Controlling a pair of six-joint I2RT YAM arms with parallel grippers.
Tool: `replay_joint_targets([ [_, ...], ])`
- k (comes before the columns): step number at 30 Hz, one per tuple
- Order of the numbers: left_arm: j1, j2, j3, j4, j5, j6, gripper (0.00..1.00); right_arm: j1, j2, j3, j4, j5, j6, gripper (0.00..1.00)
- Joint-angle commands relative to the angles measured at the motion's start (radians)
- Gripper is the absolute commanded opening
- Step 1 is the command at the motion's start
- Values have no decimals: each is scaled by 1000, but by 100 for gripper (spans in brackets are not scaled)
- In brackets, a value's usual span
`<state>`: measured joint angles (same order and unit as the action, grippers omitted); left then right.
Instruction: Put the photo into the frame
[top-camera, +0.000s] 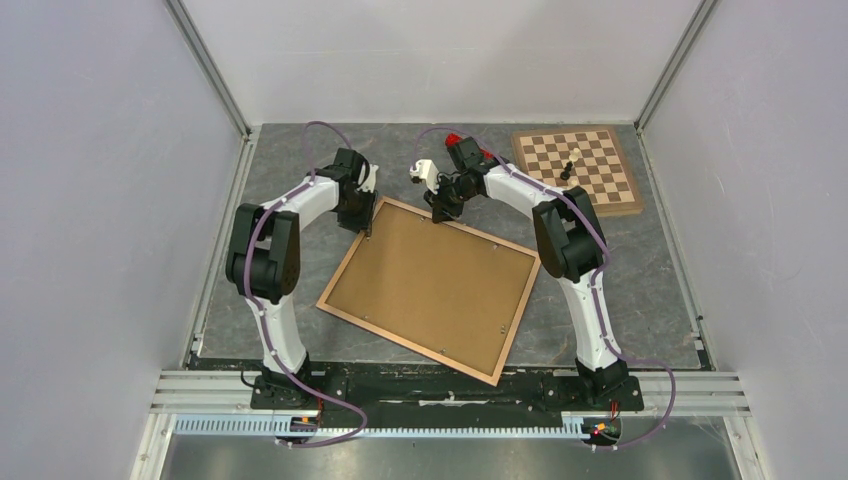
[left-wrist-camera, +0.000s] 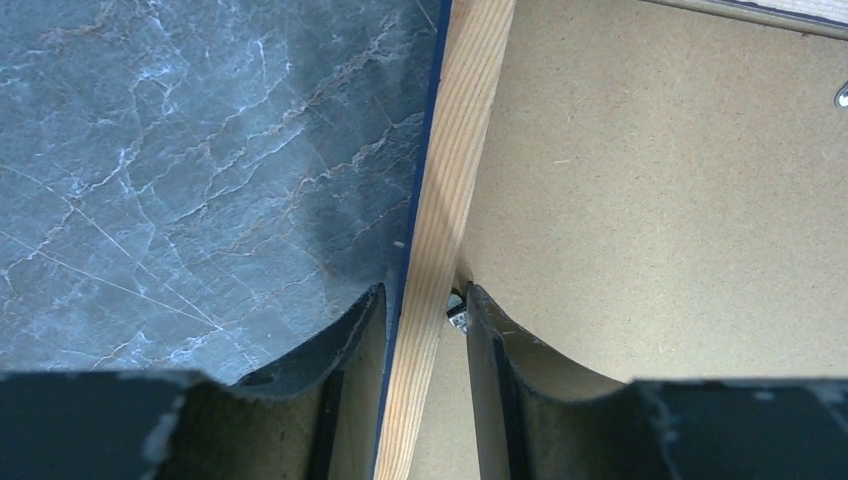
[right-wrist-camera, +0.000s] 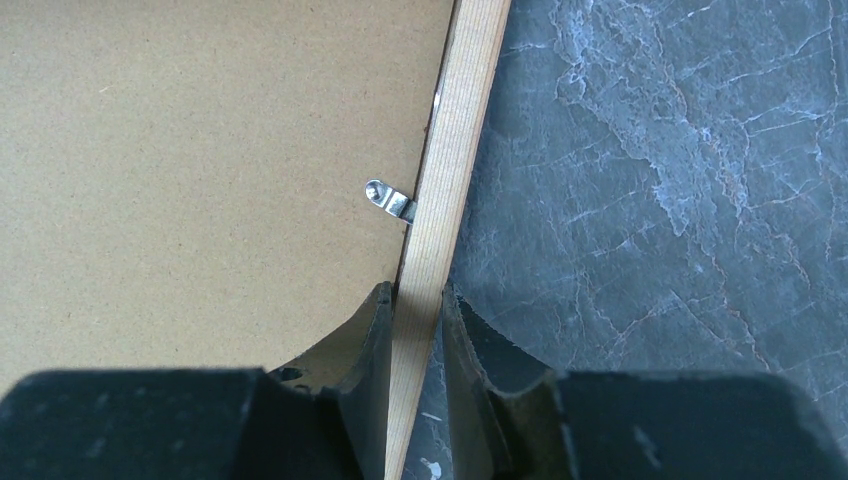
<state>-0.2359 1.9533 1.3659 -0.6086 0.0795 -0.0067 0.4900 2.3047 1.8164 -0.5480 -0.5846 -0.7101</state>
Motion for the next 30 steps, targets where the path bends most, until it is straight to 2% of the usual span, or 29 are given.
replay_joint_targets([
  [1, 32, -49, -24, -1, -76, -9, 39, -8, -31, -29, -27, 6, 0, 0],
  [23, 40, -66, -19, -30, -14, 5, 17, -19, -28, -33, -6, 26, 34, 0],
  [26, 40, -71, -11, -40, -10, 5, 26, -21, -27, -23, -6, 32, 42, 0],
  [30, 40, -74, 1, -50, -9, 5, 46, -21, -26, 0, -3, 46, 62, 0],
])
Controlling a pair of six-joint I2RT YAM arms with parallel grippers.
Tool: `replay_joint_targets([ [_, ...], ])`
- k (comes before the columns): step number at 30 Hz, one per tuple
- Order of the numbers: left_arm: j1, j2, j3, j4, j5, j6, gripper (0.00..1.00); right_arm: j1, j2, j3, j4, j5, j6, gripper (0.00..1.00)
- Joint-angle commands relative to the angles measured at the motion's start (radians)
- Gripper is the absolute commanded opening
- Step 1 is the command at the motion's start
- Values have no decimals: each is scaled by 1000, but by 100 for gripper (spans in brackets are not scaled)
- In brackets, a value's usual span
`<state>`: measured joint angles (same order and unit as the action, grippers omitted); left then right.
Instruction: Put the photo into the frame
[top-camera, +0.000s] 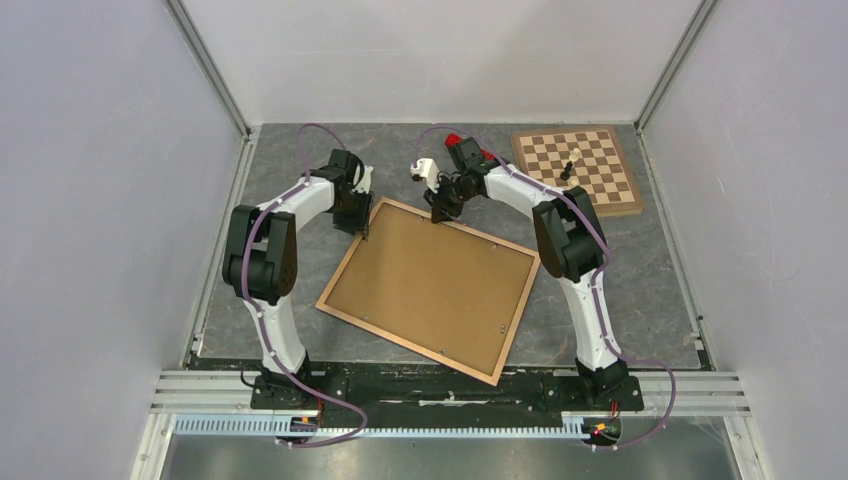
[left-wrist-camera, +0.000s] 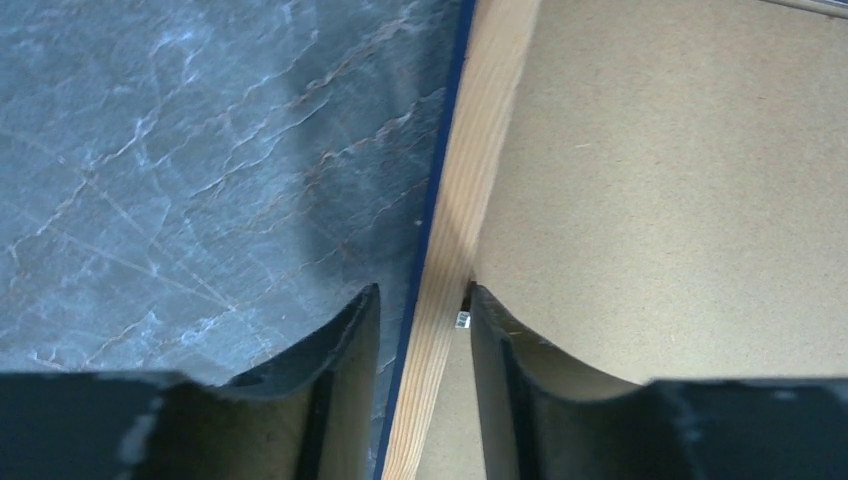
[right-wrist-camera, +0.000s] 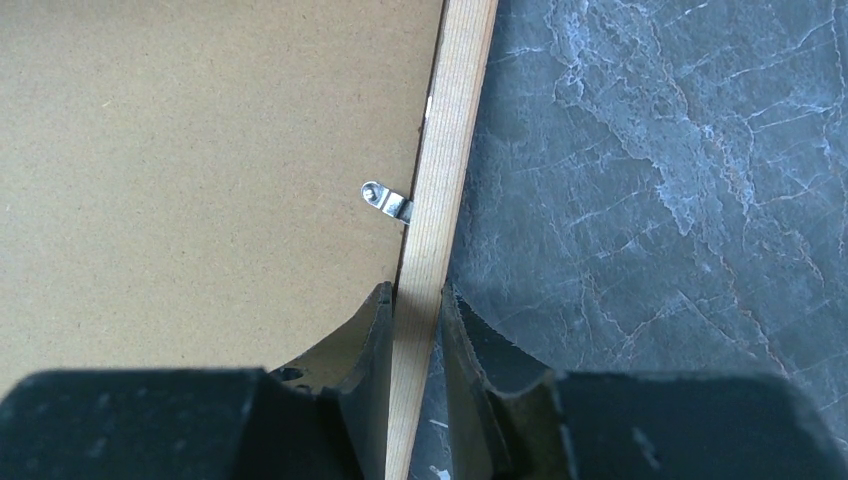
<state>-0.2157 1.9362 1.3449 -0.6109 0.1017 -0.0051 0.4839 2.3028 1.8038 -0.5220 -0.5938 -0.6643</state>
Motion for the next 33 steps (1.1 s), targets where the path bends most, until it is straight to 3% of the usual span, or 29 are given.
replay_joint_targets([
  [1, 19, -56, 30, -51, -31, 4, 50, -15, -27, 17, -26, 59, 25, 1],
  [5, 20, -40, 62, -55, -31, -1, 59, -16, -41, 28, -9, 80, 61, 15],
  [10, 21, -9, 109, -55, -16, -20, 60, -18, -68, 28, 11, 105, 97, 34],
  [19, 21, -2, 132, -54, 26, -18, 60, -26, -144, 7, 29, 94, 145, 41],
  [25, 19, 36, 170, -53, 91, -21, 60, -28, -199, -31, 35, 31, 182, 56],
  [33, 9, 116, 255, -86, 114, 3, 54, -39, -319, -166, 27, 17, 178, 58],
])
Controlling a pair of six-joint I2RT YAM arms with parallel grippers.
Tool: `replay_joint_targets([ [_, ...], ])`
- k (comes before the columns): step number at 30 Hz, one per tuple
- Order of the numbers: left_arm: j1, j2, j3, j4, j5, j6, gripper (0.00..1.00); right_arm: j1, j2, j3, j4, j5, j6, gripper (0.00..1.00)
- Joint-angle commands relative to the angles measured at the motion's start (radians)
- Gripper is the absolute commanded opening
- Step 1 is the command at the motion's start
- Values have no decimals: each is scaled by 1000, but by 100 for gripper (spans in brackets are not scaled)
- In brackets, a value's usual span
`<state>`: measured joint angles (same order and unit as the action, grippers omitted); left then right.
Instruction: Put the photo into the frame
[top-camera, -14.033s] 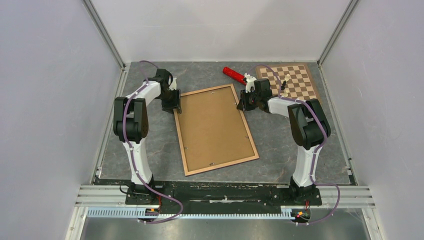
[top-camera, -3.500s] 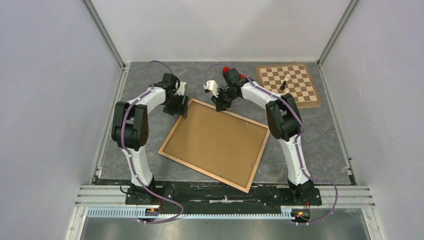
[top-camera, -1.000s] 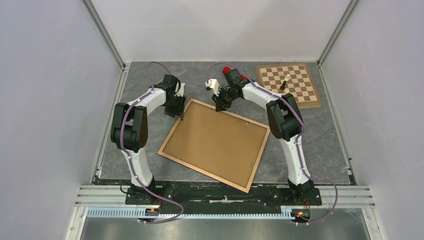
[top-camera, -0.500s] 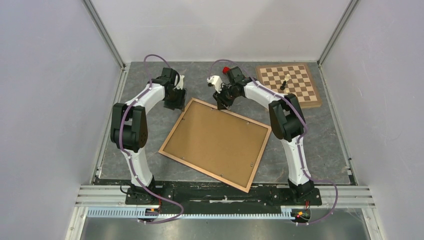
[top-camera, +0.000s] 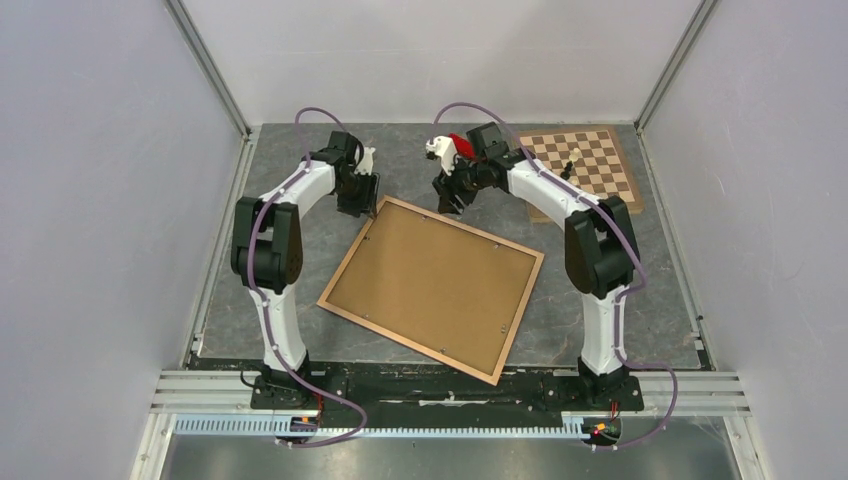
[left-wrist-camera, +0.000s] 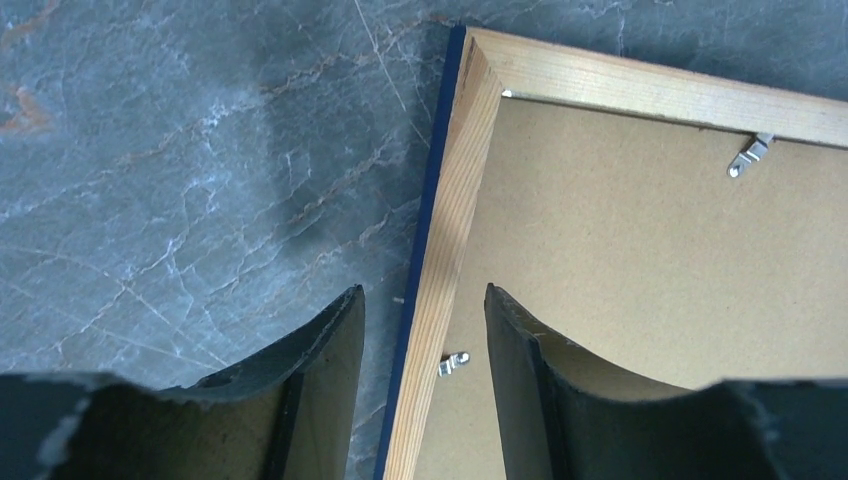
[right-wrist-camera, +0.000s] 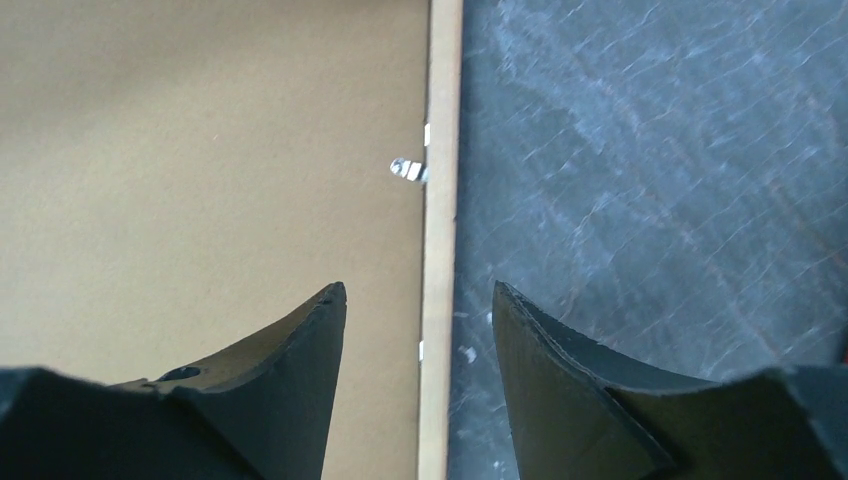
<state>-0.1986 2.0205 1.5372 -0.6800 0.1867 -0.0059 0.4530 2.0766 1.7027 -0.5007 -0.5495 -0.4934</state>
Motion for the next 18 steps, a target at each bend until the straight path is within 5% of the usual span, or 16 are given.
replay_joint_targets([
  [1, -11, 40, 69, -18, 27, 4, 53, -11, -114, -91, 5, -27, 4, 58],
  [18, -12, 81, 71, 10, 9, -3, 27, -87, -441, -469, 1, -28, -3, 57],
])
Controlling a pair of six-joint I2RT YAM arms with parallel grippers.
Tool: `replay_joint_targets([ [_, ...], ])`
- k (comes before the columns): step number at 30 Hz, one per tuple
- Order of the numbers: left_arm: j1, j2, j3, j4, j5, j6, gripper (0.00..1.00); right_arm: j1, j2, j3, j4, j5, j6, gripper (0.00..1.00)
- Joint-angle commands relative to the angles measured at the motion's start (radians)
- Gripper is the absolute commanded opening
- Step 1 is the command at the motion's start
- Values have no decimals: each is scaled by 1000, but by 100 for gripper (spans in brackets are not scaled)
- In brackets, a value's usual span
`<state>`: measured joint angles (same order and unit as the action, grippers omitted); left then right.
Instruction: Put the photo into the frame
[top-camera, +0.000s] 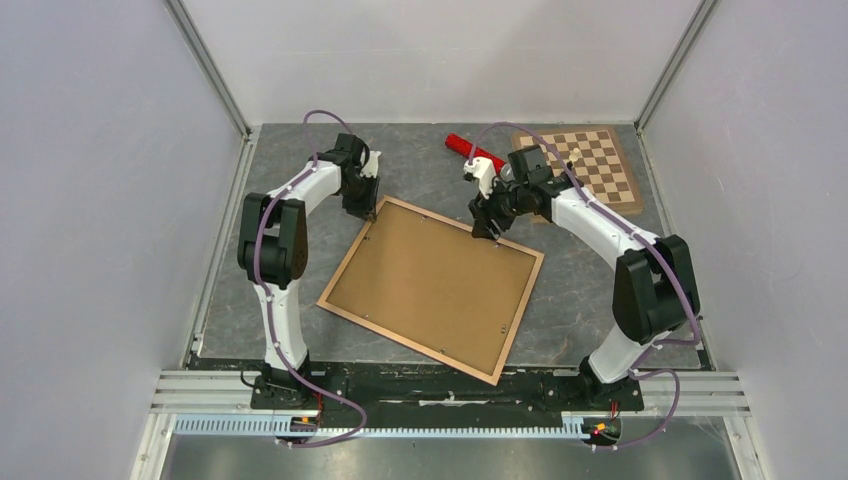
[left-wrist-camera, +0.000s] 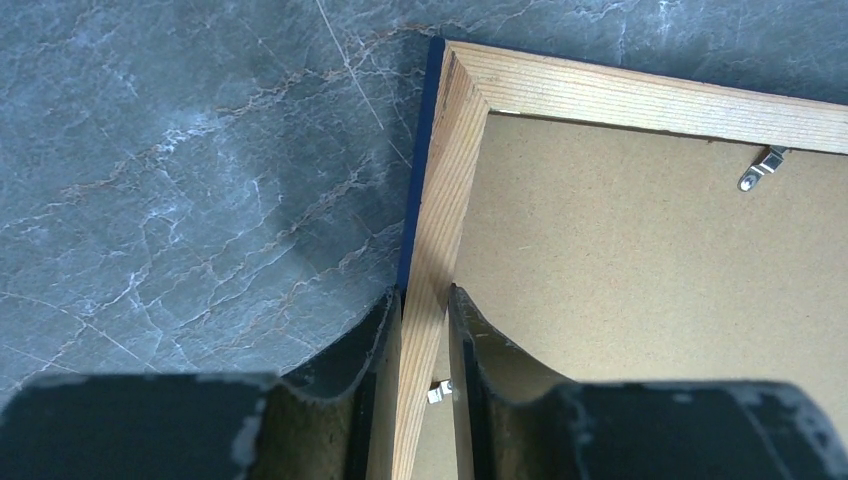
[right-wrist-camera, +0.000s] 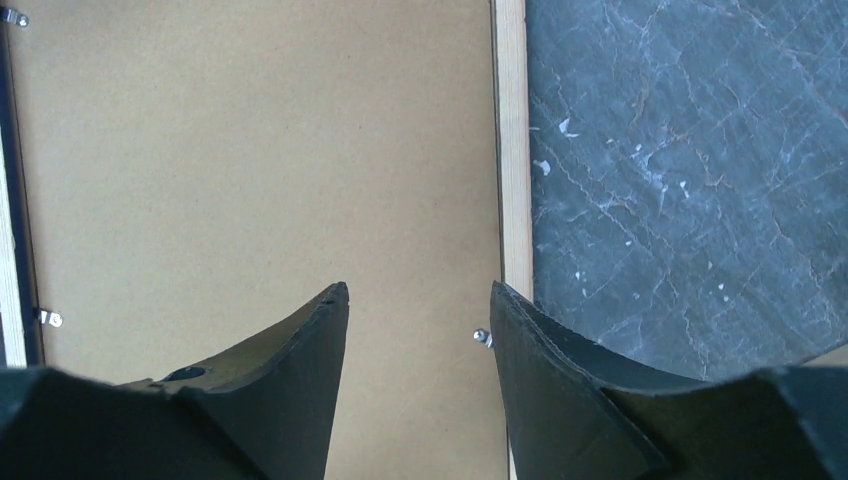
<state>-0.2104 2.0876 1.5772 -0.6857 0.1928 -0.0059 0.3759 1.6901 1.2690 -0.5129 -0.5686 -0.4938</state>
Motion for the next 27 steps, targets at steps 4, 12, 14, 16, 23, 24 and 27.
replay_joint_targets([
  [4, 2, 20, 19, 24, 9, -12, 26, -20, -69, -61, 13, -16, -3, 57],
  [12, 2, 27, -4, 41, 5, -16, 33, -29, -68, -81, 16, -30, -9, 56],
  [14, 2, 28, -9, 45, 3, -16, 37, -31, -64, -80, 16, -33, -9, 56],
  [16, 2, 30, -12, 45, 4, -16, 38, -31, -60, -82, 17, -37, -6, 56],
  [23, 2, 27, -25, 52, 1, -21, 30, -34, -62, -90, 22, -37, -3, 56],
  [24, 1, 26, -29, 55, -2, -22, 28, -35, -64, -95, 21, -37, -2, 56],
  [27, 5, 15, -40, 62, -22, -30, 21, -41, -74, -118, 36, -28, 9, 55],
])
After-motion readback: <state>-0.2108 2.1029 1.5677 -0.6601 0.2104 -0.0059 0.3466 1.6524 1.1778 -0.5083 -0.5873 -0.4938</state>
